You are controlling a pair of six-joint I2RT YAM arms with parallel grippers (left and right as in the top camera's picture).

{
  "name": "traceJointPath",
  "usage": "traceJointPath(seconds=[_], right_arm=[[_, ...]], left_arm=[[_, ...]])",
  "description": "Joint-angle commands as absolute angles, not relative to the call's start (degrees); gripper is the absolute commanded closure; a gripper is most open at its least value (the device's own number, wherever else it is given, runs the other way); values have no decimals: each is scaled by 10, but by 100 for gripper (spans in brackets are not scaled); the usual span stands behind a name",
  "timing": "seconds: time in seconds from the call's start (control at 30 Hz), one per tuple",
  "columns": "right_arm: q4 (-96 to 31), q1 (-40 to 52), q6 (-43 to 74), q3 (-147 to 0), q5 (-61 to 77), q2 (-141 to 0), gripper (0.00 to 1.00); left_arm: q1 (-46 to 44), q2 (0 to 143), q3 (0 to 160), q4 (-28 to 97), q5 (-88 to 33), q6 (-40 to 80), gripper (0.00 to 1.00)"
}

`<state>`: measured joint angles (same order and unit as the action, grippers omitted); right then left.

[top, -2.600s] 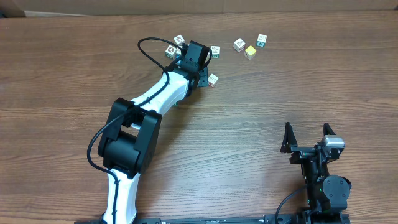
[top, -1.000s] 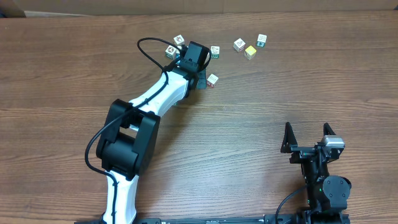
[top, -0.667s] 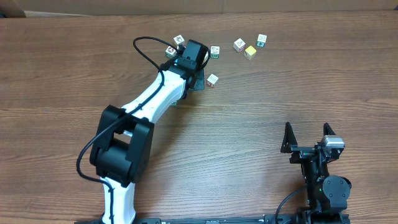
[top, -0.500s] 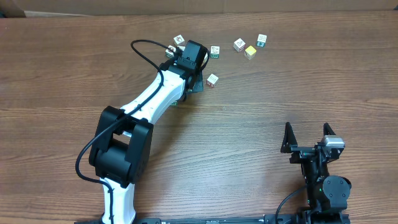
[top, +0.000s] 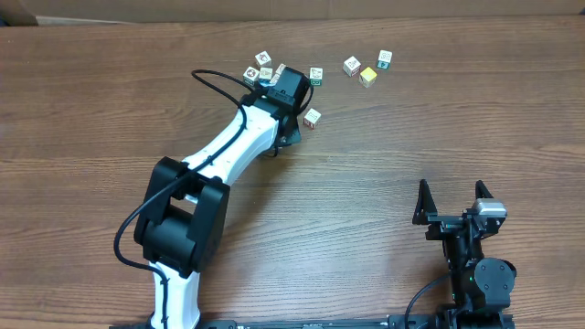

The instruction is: Form a horizontal line

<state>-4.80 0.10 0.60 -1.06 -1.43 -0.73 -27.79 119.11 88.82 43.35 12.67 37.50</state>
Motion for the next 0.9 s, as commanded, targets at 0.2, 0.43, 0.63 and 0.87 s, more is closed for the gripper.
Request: traceJointPath(seconds=[0.2, 0.43, 0.63, 0.87], right_arm=[[-47, 4, 4, -4, -12, -2, 0], [-47, 4, 4, -4, -12, -2, 0], [-47, 4, 4, -4, -12, -2, 0], [-47, 4, 4, -4, -12, -2, 0]], left_arm=[[-289, 1175, 889, 444, 149, 386, 80], [-289, 1178, 881, 434, 152, 386, 80], [-289, 1178, 873, 424, 154, 386, 79], [-289, 1178, 870, 424, 154, 386, 79]])
